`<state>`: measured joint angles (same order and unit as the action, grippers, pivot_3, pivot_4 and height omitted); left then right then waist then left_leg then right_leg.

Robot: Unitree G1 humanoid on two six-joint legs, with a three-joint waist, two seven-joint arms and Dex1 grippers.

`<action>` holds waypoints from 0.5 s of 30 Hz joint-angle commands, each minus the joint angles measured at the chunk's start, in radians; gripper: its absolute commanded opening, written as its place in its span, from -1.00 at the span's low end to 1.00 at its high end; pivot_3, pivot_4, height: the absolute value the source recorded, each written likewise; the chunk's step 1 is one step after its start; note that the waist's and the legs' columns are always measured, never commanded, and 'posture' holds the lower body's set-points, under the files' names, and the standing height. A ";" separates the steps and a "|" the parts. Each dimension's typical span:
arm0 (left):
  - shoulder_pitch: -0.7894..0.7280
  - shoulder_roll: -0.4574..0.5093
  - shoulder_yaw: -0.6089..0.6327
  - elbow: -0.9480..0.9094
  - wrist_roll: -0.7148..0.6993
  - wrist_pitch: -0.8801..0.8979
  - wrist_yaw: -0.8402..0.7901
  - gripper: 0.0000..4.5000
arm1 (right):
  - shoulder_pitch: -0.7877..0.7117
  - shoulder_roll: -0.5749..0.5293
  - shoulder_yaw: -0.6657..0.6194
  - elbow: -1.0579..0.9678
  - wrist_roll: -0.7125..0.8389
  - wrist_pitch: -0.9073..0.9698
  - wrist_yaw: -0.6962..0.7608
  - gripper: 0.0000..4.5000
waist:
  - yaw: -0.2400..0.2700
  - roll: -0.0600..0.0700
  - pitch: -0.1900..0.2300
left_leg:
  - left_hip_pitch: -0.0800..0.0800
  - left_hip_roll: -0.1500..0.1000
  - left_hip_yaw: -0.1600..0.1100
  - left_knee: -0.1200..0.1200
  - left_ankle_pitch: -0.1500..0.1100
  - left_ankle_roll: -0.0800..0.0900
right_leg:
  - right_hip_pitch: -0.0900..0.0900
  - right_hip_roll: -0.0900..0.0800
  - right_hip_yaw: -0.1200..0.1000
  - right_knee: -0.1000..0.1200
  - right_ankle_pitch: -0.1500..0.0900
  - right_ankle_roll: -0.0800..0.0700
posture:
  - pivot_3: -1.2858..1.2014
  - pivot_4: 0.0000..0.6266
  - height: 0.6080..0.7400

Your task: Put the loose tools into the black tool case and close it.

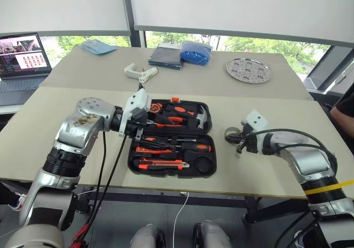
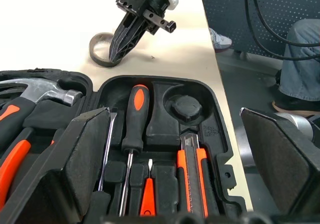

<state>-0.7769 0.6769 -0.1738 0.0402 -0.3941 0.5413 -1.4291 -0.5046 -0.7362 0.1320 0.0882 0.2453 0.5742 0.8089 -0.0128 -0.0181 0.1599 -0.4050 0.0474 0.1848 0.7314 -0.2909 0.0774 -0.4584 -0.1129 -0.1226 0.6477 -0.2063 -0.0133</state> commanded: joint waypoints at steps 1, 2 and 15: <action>-0.010 0.000 0.005 -0.019 0.000 -0.024 0.005 1.00 | -0.009 -0.010 -0.034 0.000 -0.020 -0.013 -0.002 -0.96 | 0.000 0.000 0.000 | 0.000 0.000 0.000 0.000 0.000 0.000 | 0.000 0.000 0.000 0.000 0.000 0.000 | 0.03 -0.52 0.67; -0.011 0.000 0.005 -0.017 0.001 -0.026 0.005 1.00 | -0.015 -0.008 -0.037 0.001 -0.022 -0.011 -0.006 -0.96 | 0.000 0.000 0.000 | 0.000 0.000 0.000 0.000 0.000 0.000 | 0.000 0.000 0.000 0.000 0.000 0.000 | 0.03 -0.52 0.67; -0.019 -0.004 -0.003 -0.004 0.013 -0.044 0.003 1.00 | -0.028 0.019 -0.012 0.053 -0.057 -0.006 0.001 -0.08 | 0.000 0.000 0.000 | 0.000 0.000 0.000 0.000 0.000 0.000 | 0.000 0.000 0.000 0.000 0.000 0.000 | 0.03 -0.52 0.67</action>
<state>-0.7771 0.6717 -0.1784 0.0412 -0.3841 0.5213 -1.4260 -0.5212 -0.7155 0.1289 0.1407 0.2005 0.5726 0.8041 -0.0132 -0.0180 0.1599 -0.4049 0.0474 0.1852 0.7315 -0.2909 0.0774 -0.4583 -0.1128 -0.1225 0.6477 -0.2062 -0.0134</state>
